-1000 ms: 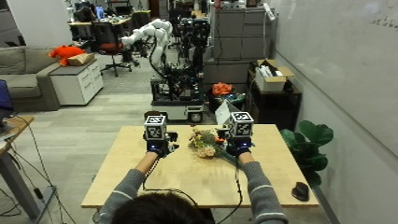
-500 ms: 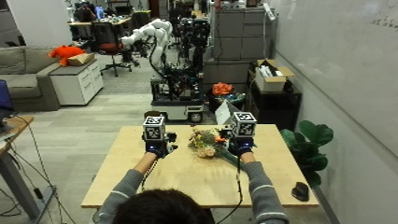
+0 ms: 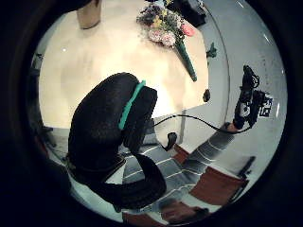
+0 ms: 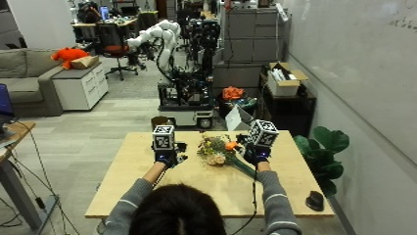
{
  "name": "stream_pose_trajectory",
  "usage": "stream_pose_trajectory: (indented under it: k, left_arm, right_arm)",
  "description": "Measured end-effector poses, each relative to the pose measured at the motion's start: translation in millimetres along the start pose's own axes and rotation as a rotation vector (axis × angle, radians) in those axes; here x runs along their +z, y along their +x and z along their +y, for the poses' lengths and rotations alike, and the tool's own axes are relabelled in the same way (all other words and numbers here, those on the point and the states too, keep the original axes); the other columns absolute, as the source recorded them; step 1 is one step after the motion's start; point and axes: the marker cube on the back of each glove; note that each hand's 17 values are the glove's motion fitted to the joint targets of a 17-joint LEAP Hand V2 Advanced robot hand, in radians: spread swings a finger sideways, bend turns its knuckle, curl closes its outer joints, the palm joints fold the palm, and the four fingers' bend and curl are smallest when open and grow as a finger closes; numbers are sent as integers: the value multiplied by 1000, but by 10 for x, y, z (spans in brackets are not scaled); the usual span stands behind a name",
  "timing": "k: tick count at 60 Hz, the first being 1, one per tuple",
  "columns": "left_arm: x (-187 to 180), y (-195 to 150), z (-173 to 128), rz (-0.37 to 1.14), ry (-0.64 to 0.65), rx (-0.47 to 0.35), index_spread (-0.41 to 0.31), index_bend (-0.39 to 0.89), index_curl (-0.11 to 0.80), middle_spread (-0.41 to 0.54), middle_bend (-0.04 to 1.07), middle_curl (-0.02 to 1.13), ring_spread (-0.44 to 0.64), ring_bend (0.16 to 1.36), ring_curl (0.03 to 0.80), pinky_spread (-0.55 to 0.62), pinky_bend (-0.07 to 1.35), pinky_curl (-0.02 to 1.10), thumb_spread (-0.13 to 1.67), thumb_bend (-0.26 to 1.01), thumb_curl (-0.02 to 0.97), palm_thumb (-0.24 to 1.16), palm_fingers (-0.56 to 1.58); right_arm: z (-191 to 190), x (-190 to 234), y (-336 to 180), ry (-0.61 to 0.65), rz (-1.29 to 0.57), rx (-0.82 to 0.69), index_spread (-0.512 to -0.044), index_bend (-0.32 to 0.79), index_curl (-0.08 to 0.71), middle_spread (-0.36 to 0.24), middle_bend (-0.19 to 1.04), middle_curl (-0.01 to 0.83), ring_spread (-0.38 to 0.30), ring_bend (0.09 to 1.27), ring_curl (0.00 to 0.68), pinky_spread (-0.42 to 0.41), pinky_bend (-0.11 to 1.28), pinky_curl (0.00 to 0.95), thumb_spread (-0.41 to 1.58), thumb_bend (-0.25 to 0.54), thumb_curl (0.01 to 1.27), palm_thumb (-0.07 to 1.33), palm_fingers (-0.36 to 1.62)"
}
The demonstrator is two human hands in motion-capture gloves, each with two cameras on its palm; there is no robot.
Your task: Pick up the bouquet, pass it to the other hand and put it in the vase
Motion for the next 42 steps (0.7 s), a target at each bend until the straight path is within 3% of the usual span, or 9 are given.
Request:
stream_pose_trajectory:
  k: [3, 10, 18, 28, 36, 42]
  left_arm:
    - [19, -9, -37, -2, 3, -5, -68, 169, 357, 87, 175, 323, 208, 424, 269, 324, 195, 318, 1149, -19, 251, 154, 347]
    - [-113, 100, 205, 4, 1, 15, -68, 168, 362, 87, 178, 328, 208, 423, 273, 324, 194, 322, 1149, -17, 257, 158, 347]
    - [-83, 147, 162, 8, -12, 24, -68, 166, 364, 87, 181, 335, 208, 420, 276, 324, 192, 325, 1148, -19, 262, 159, 348]
    - [-97, 237, 258, -2, -29, 47, -68, 169, 367, 87, 180, 341, 209, 419, 280, 326, 189, 322, 1148, -19, 267, 159, 346]
    - [-17, 243, 148, -12, -24, 37, -68, 170, 369, 87, 179, 344, 214, 418, 283, 325, 187, 321, 1151, -18, 269, 159, 345]
    - [-18, 274, 146, -29, -23, 26, -68, 170, 370, 87, 179, 346, 219, 418, 285, 325, 188, 321, 1154, -19, 270, 159, 345]
  right_arm:
    - [38, -38, -7, 23, -14, -20, -294, 256, 305, -69, 275, 333, -55, 260, 214, 107, 289, 270, 1336, 47, 231, 502, 119]
    - [126, -110, 29, 25, 36, -9, -275, 281, 337, -71, 309, 348, -97, 190, 203, 88, 195, 258, 1398, 116, 252, 646, 178]
    - [165, -106, 156, 25, 128, 65, -268, 246, 357, -59, 265, 344, -117, 176, 206, 81, 195, 274, 1425, 133, 255, 706, 139]
    - [115, 66, 354, 23, 211, 110, -261, 212, 365, -27, 194, 330, -109, 163, 191, 95, 186, 288, 1426, 81, 235, 649, 12]
    - [79, 203, 449, -7, 307, 161, -243, 261, 384, -10, 198, 329, -107, 159, 175, 99, 148, 267, 1416, 51, 233, 632, -34]
    - [71, 252, 463, -11, 446, 225, -234, 335, 406, -12, 267, 351, -106, 151, 162, 125, 88, 218, 1411, 25, 231, 613, -38]
